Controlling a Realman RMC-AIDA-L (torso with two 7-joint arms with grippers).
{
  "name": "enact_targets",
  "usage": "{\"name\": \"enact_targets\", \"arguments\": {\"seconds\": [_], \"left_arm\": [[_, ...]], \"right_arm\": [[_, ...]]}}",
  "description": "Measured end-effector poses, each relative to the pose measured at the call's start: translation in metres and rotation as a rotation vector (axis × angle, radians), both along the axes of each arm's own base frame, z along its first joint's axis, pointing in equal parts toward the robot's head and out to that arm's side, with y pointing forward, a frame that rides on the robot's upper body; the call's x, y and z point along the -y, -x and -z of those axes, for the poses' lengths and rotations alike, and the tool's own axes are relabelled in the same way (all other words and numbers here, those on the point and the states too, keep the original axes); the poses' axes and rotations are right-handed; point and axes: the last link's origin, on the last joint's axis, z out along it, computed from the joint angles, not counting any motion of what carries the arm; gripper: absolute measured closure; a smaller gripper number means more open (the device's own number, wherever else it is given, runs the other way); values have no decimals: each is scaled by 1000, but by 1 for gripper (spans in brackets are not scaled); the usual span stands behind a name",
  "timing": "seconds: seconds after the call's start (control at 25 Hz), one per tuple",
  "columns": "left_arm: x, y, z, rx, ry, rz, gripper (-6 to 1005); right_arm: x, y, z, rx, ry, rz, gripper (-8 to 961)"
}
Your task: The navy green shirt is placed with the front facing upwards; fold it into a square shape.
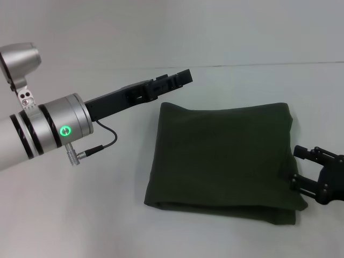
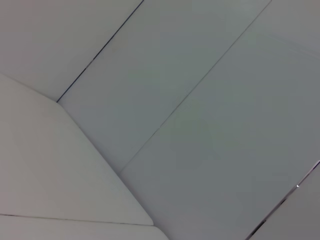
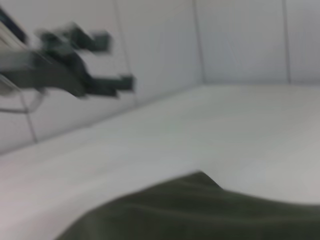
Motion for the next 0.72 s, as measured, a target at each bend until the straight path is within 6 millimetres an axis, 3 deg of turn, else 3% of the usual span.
{"name": "enact_targets", "arguments": {"seconds": [0.72], "left_arm": [[1,3,-1,0,-3,-8,127]], "right_arm": [[17,-21,19,123,52,39,221]]}}
